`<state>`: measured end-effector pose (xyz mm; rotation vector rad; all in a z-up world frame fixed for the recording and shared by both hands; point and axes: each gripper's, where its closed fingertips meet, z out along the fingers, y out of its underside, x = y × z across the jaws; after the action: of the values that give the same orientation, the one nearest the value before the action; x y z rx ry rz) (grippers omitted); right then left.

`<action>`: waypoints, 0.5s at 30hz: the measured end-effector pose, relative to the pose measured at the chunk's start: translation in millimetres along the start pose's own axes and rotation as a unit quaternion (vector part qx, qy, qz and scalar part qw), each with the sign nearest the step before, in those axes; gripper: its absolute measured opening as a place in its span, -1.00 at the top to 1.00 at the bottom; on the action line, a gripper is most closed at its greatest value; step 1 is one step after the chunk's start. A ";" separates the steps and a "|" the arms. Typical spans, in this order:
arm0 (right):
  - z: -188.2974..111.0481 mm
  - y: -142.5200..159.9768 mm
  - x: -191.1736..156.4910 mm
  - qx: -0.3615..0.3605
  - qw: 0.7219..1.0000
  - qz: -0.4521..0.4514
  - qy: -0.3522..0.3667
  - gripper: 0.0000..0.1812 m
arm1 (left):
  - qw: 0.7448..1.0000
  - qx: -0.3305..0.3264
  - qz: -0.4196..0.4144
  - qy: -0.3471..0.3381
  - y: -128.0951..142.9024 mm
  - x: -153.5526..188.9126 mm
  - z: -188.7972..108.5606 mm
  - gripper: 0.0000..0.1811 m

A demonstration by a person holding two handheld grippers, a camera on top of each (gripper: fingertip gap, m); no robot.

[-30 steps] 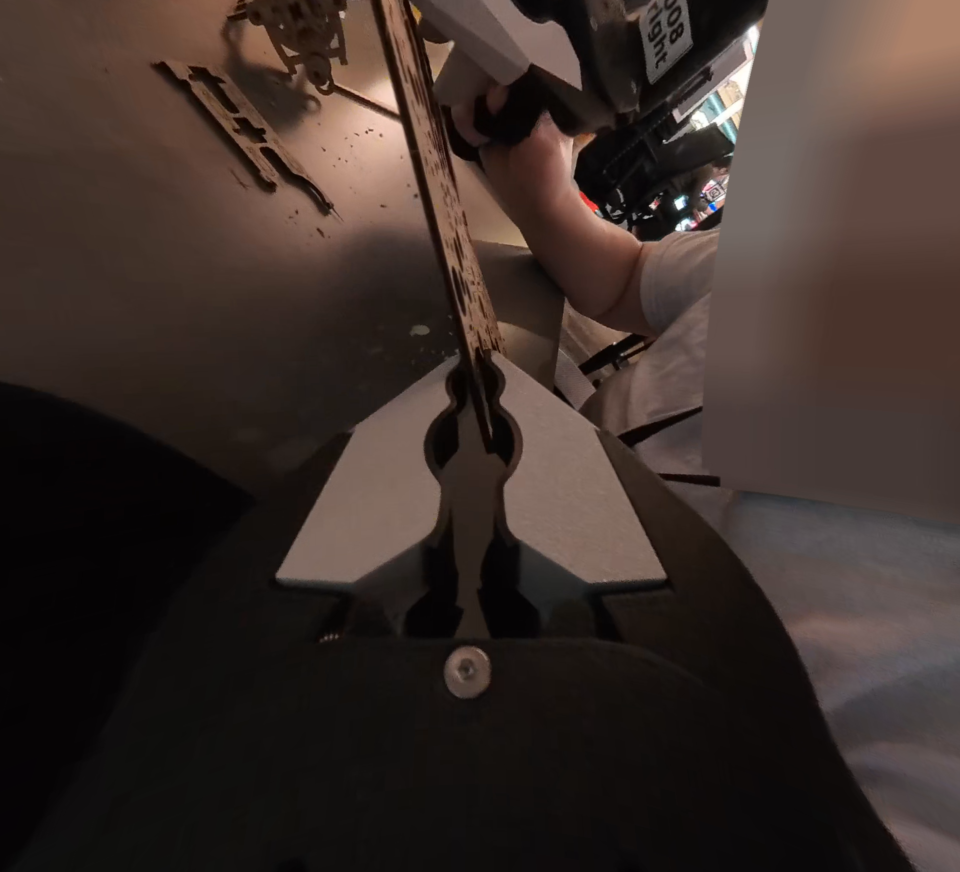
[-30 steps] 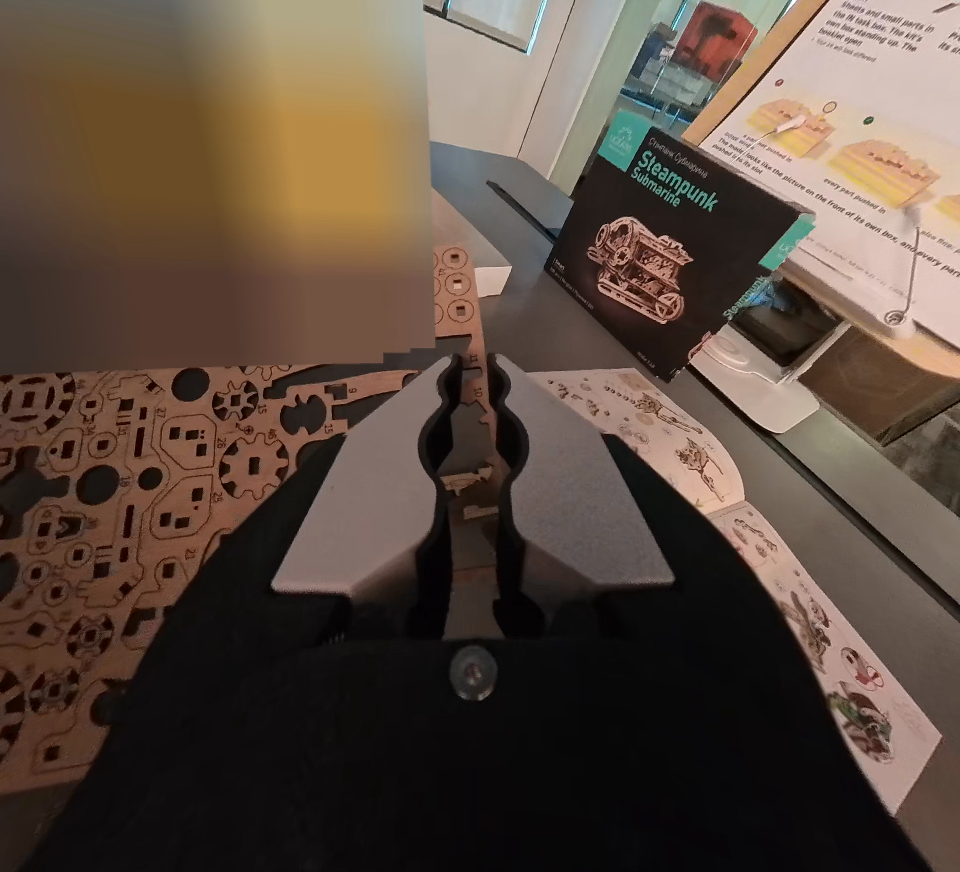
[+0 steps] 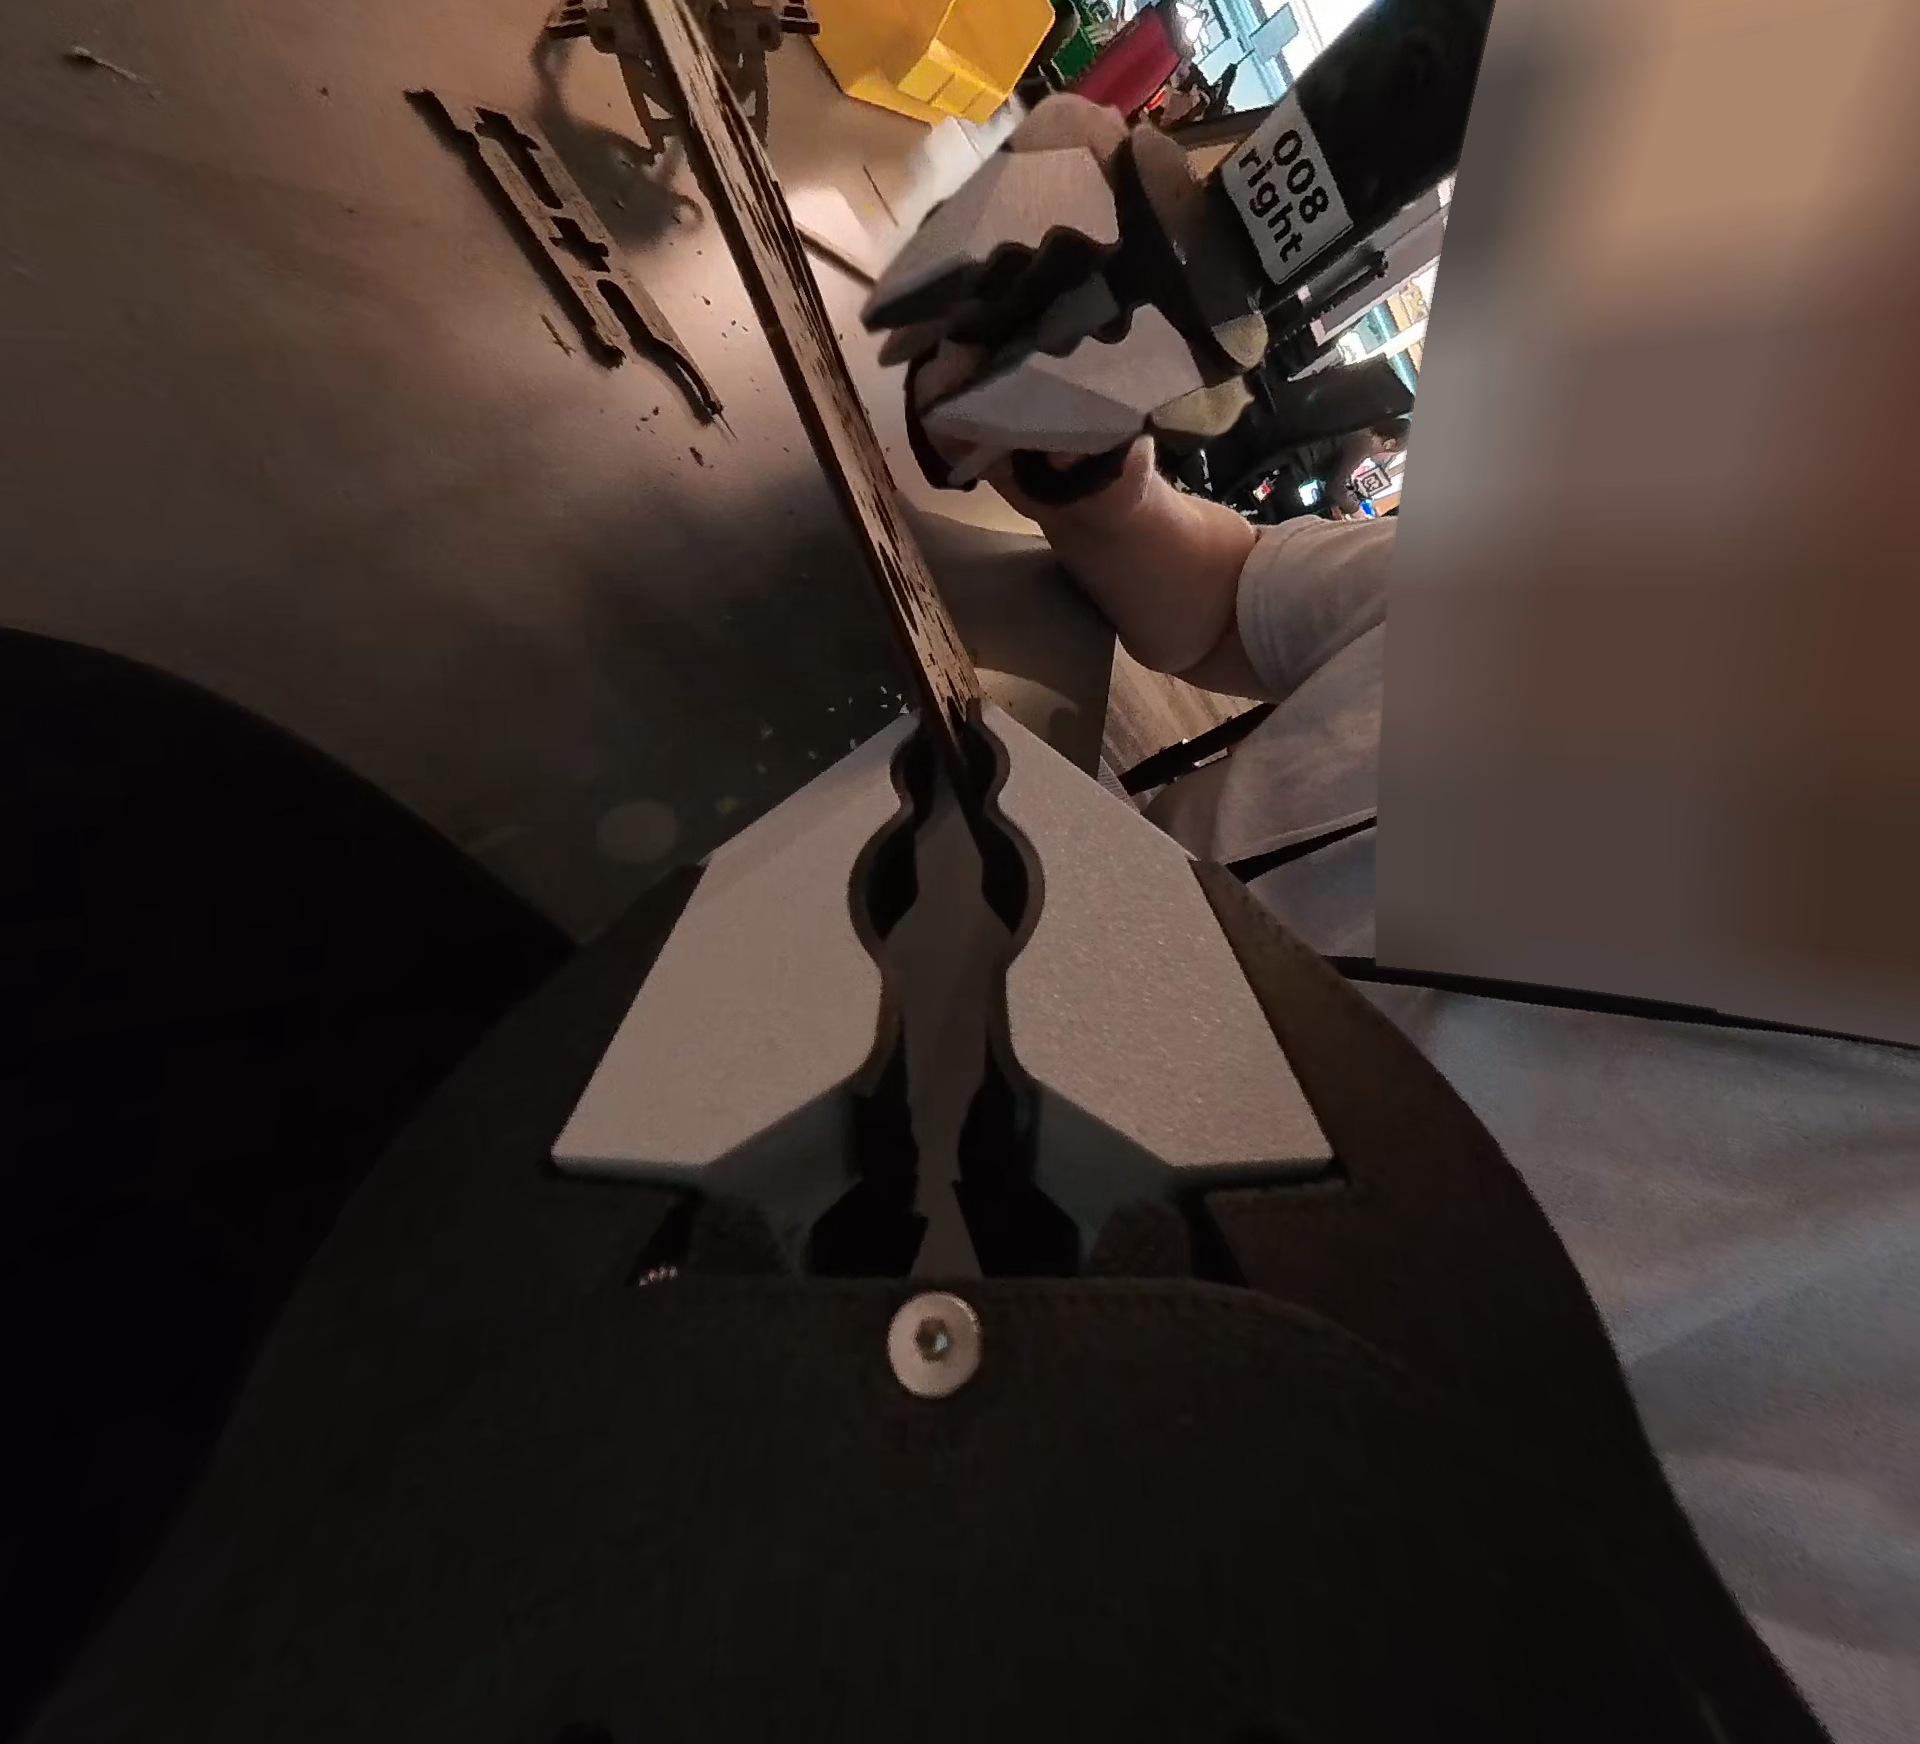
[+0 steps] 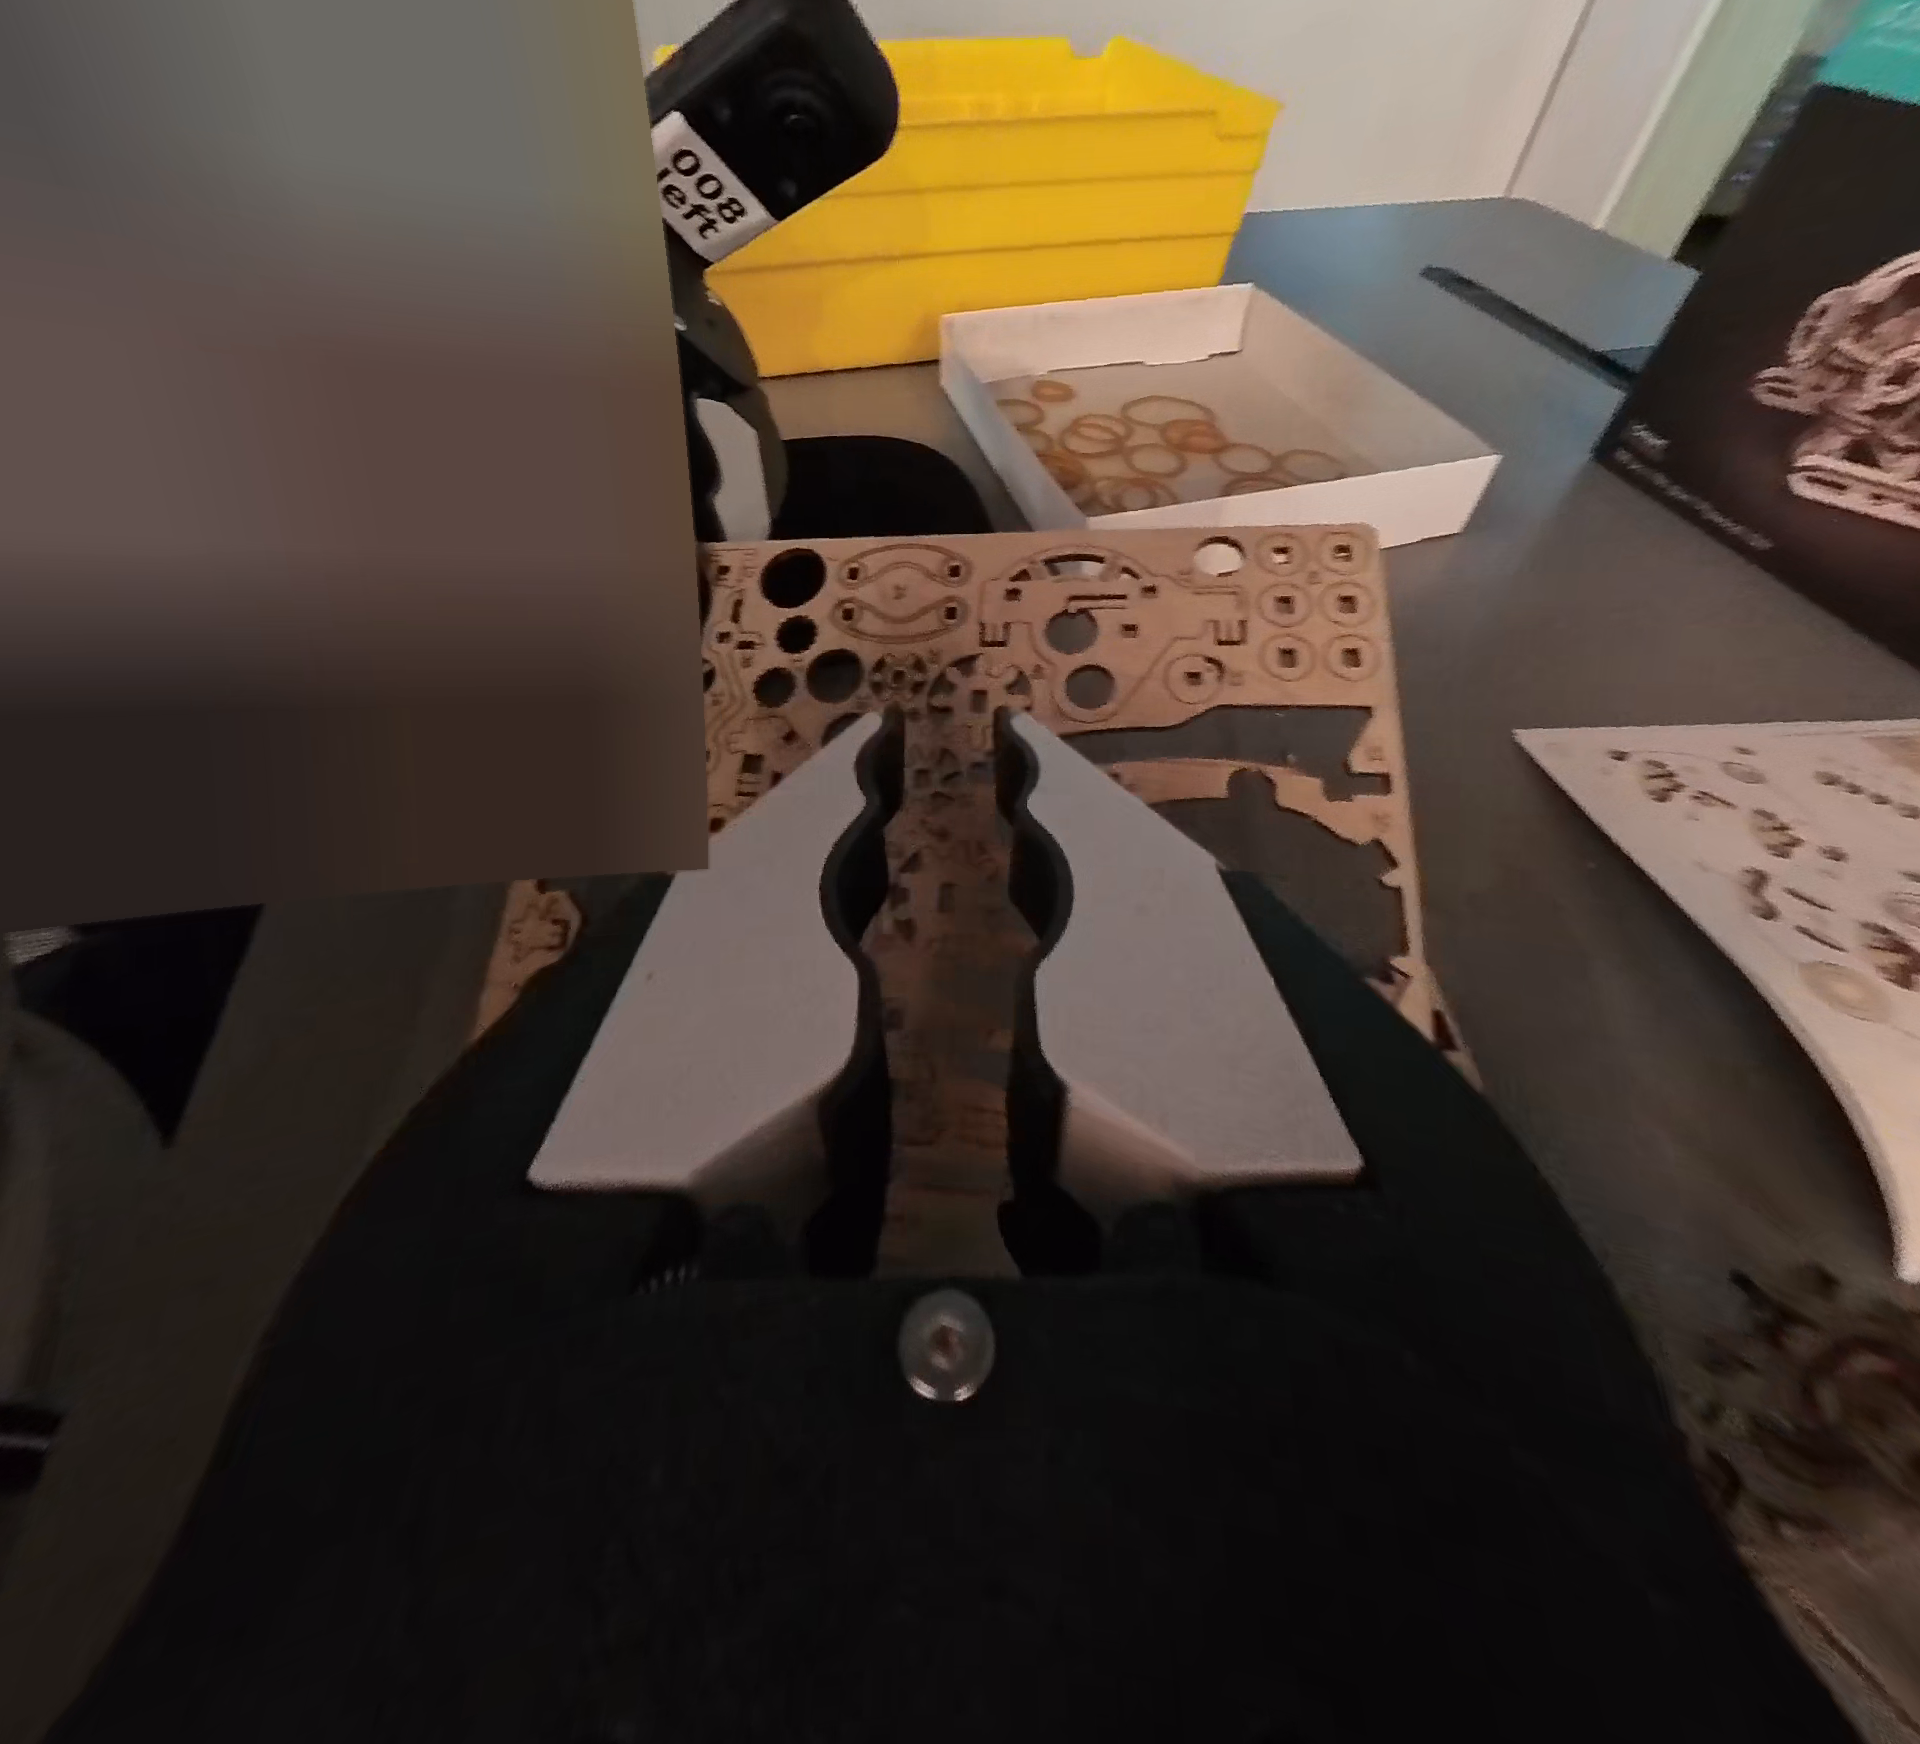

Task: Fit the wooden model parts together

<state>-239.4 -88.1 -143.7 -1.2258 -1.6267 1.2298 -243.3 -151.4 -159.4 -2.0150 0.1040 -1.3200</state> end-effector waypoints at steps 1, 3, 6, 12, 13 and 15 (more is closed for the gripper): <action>1.1 0.6 -3.0 -0.002 1.000 0.003 -0.009 0.83 | 1.000 0.000 -0.001 0.000 0.0 0.0 0.0 0.97; 2.3 1.9 -6.1 -0.006 1.000 0.005 -0.017 0.83 | 1.000 0.000 -0.001 0.000 -0.1 -0.2 0.0 0.97; 3.1 3.5 -8.7 -0.010 1.000 0.004 -0.025 0.83 | 1.000 0.002 -0.001 0.000 -0.4 -0.1 -0.2 0.97; 5.4 6.7 -12.4 -0.016 0.999 0.012 -0.038 0.83 | 1.000 0.007 -0.004 0.002 -1.7 -0.2 -1.3 0.97; 5.4 7.1 -12.7 -0.017 0.999 0.012 -0.039 0.82 | 1.000 0.008 -0.004 0.003 -1.7 -0.2 -1.2 0.97; 5.7 8.1 -12.9 -0.019 0.999 0.012 -0.041 0.83 | 1.000 0.008 -0.004 0.002 -1.9 -0.4 -1.3 0.97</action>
<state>-239.3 -101.3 -153.1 -1.2348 -1.7057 1.2842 -245.2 -150.5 -158.2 -2.0002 0.0861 -1.3269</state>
